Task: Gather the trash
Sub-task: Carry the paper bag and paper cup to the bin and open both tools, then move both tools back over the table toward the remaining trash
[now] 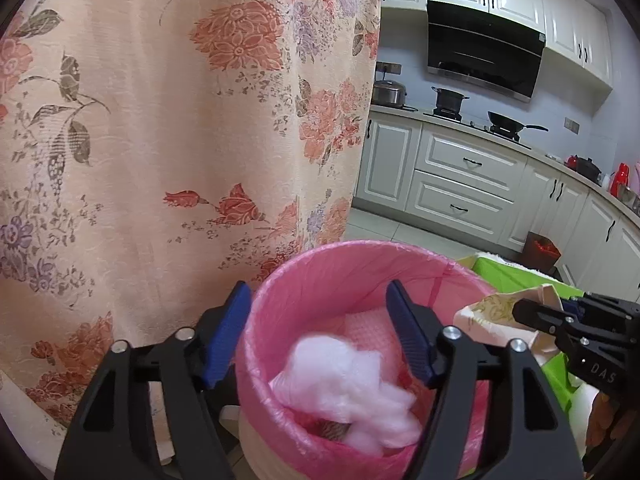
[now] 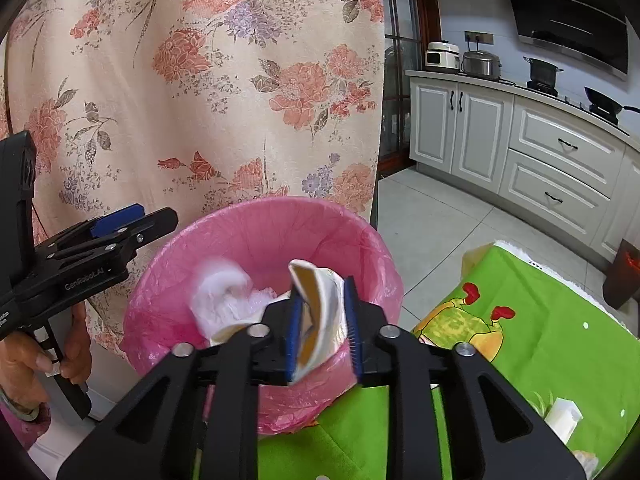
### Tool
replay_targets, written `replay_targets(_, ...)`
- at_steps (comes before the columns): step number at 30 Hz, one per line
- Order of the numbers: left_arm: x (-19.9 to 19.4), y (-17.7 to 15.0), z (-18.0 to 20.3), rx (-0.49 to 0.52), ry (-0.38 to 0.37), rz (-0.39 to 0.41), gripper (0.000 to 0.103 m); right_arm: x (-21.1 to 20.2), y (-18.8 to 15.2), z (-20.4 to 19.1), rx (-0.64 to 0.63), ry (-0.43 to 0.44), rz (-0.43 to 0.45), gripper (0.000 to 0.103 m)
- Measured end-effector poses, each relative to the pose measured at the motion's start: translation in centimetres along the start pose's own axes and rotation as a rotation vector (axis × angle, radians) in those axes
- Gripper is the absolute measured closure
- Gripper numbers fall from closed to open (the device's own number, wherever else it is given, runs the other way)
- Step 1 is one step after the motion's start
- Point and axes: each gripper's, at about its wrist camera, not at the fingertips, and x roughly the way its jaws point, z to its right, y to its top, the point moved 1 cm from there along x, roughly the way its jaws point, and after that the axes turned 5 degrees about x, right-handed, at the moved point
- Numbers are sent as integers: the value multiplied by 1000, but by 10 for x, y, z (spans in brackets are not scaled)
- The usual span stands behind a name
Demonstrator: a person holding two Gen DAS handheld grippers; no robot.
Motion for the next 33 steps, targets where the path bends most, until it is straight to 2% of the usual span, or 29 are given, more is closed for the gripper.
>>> replay_targets(2, -2, -3, -1, -5, 11, 7, 23, -3, 0, 1, 21, 13, 13, 51)
replay_targets(5, -6, -3, 0, -12, 26, 3, 23, -9, 2, 0, 32, 7, 36, 51)
replay_targets(9, -31, -3, -1, -43, 73, 31, 9, -30, 1, -3, 34, -4, 66, 51)
replay_targets(13, -52, -10, 4, -65, 81, 17, 5, -65, -10, 1, 56, -24, 105, 51)
replay_targets(16, -66, -21, 16, -74, 54, -14, 5, -94, -25, 4, 62, -60, 125, 42)
replay_targets(24, -100, -49, 70, -8, -5, -41, 5, -168, -81, 22, 94, -170, 132, 40)
replay_targets(33, -130, -68, 133, 60, -109, -67, 5, -230, -133, 47, 148, -271, 143, 37)
